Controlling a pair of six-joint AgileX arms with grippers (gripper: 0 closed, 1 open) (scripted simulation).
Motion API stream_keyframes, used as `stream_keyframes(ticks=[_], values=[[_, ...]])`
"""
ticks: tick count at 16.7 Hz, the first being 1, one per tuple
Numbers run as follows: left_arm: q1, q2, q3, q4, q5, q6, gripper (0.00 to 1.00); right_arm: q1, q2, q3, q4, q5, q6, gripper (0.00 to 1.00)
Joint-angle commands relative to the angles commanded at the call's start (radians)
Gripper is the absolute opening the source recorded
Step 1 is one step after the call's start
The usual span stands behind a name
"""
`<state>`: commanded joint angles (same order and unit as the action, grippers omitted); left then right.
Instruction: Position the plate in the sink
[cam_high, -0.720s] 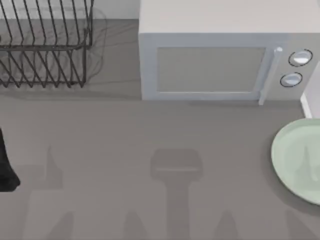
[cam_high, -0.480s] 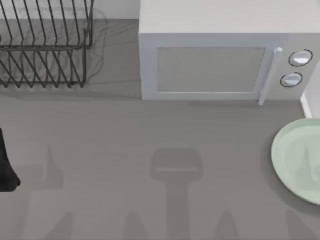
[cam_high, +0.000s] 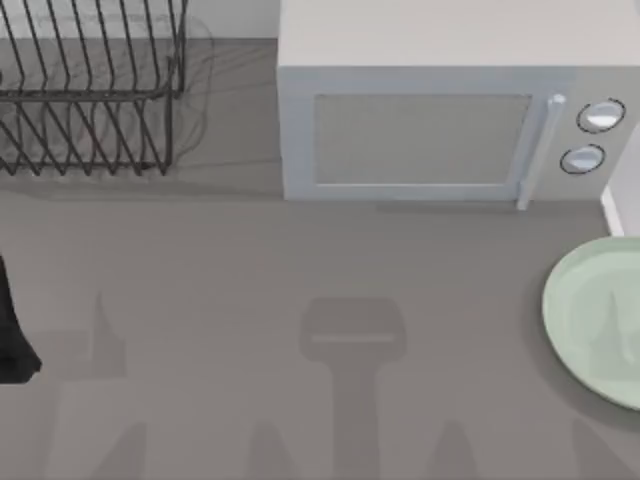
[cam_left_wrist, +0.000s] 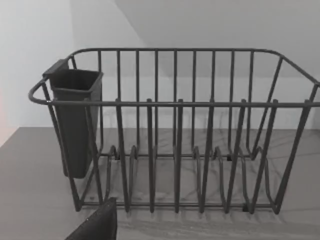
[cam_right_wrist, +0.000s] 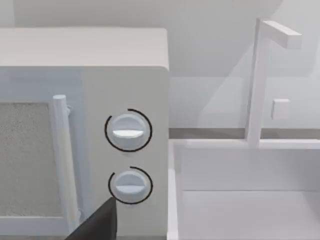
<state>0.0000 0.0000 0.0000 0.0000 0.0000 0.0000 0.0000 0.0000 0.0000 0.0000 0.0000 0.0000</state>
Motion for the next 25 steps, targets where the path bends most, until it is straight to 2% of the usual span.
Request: stream_keyframes(ticks=[12, 15, 19, 25], values=[[0.0, 0.0, 0.0, 0.0, 0.0, 0.0, 1.0, 0.0, 0.0, 0.0, 0.0, 0.0, 0.0, 1.0], [0.0, 0.0, 0.0, 0.0, 0.0, 0.0, 1.0, 0.015, 0.064, 0.06, -0.049, 0.0, 0.015, 1.0], [0.0, 0.0, 0.0, 0.0, 0.0, 0.0, 1.0, 0.062, 0.295, 0.25, -0.204, 0.0, 0.065, 1.0], [0.0, 0.0, 0.0, 0.0, 0.0, 0.0, 1.0, 0.164, 0.856, 0.659, -0.54, 0.0, 0.171, 1.0]])
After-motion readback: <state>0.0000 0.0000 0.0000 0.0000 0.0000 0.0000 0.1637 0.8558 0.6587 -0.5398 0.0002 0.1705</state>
